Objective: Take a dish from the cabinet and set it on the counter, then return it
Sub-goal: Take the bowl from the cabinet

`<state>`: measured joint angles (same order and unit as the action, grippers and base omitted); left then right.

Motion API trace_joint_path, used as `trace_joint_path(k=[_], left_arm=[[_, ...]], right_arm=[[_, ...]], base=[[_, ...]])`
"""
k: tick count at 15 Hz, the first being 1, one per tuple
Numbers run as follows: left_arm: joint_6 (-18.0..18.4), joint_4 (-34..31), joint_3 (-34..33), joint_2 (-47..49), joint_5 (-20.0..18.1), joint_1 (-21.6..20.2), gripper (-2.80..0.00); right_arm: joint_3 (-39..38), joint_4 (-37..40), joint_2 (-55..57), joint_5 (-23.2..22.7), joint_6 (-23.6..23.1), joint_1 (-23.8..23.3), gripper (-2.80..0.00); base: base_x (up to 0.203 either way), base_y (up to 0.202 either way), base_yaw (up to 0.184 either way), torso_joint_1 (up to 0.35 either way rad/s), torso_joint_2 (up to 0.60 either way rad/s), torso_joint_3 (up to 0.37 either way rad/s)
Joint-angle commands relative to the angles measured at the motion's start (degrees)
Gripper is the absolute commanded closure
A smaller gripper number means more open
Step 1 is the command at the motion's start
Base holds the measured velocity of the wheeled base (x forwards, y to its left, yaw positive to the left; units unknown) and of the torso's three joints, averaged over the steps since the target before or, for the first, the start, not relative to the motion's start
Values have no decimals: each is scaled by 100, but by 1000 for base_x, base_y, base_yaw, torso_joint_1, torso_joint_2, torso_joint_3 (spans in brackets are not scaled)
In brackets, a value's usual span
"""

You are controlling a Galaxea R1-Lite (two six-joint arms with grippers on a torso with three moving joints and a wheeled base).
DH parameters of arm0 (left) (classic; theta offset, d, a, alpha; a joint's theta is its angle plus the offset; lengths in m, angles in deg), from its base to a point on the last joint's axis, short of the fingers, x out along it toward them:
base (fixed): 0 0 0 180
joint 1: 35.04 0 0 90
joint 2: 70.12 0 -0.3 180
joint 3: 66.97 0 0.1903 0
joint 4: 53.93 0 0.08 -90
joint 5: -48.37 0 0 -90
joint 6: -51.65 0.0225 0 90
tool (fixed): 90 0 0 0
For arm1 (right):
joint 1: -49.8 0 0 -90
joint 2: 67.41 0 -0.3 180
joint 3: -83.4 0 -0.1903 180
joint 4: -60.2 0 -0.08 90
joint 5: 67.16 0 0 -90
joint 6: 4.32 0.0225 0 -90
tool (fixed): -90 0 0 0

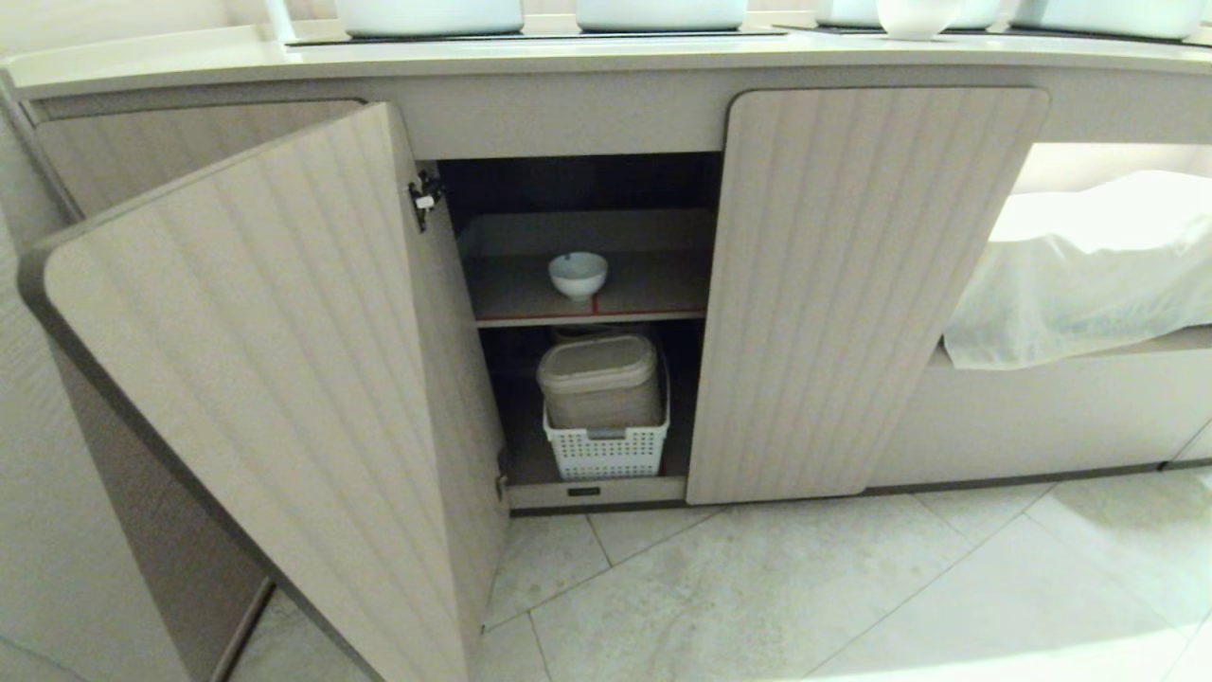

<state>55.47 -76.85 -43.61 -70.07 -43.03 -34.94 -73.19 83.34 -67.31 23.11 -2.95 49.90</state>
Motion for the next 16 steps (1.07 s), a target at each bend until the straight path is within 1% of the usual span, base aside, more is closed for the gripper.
trace_joint_path(k=[1, 16], left_arm=[[4, 0, 0, 4, 0, -1, 0], [-5, 0, 0, 4, 0, -1, 0]], right_arm=[[1, -4, -1, 0, -5, -1, 0], [-5, -4, -1, 0, -5, -1, 0]], base=[[0, -198, 0, 7, 2, 6], [0, -196, 1, 3, 2, 3]])
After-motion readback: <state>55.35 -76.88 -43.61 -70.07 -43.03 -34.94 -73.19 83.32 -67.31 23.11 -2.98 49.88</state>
